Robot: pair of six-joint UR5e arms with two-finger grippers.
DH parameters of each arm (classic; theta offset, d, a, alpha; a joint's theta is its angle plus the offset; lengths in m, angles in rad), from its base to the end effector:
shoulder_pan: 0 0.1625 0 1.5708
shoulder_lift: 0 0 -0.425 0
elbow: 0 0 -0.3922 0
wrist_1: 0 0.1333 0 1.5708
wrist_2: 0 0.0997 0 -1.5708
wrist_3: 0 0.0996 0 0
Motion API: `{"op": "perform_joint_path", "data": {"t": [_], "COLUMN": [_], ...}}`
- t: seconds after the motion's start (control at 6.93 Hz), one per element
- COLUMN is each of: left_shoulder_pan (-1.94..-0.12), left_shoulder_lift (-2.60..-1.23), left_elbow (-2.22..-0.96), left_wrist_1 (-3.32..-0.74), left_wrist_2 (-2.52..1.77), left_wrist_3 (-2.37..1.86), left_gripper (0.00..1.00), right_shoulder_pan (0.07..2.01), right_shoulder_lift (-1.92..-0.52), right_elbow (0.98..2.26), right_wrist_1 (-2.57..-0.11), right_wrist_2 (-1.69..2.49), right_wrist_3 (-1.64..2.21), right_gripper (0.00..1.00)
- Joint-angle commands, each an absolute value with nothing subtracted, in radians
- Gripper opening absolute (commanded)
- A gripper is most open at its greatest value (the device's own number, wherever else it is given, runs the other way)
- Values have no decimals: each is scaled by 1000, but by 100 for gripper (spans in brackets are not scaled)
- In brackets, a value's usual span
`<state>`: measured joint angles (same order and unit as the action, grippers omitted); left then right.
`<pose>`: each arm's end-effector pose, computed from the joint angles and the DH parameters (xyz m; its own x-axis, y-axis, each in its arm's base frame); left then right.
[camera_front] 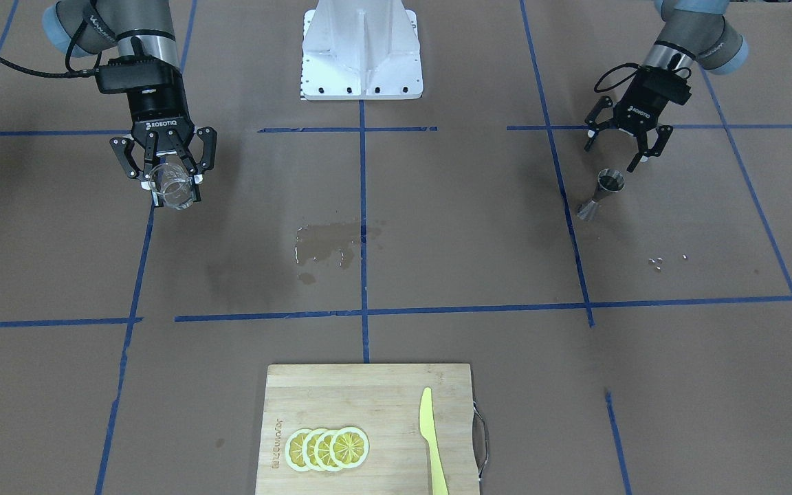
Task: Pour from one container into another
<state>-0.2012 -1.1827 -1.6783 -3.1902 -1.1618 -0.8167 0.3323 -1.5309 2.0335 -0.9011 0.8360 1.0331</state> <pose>0.2867 -0.2350 0.5885 0.5494 0.5291 -0.6468 0.2558 0.6304 0.7329 -0.3766 -0.3416 0.3350 0.7382 -0.1473 0.6583 -0.5217 0.4941 0.6955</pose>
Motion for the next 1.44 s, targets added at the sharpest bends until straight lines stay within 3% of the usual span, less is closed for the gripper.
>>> {"op": "perform_joint_path", "data": {"t": [0.0, 0.58, 0.87, 1.15, 1.3], "left_shoulder_pan": [-282, -654, -907, -1056, -1075], "left_shoulder_lift": [-1112, -1144, -1251, -1301, -1301], "left_elbow": [-1678, -1611, -1611, -1617, -1617], "left_wrist_1": [-3188, -3147, -2940, -2788, -2763], "left_wrist_2": [-1315, -1643, -1861, -2047, -2066], "left_wrist_3": [-708, -631, -473, -451, -451], "left_gripper": [99, 100, 100, 100, 100], "right_shoulder_pan": [334, 328, 269, 204, 184], "right_shoulder_lift": [-1555, -1673, -1675, -1681, -1681], "right_elbow": [2031, 1972, 1928, 1902, 1826], "right_wrist_1": [-899, -887, -858, -856, -788], "right_wrist_2": [836, 827, 708, 617, 591], "right_wrist_3": [1035, 1230, 1243, 1244, 1247], "right_gripper": [0, 0, 0, 0, 0]}}
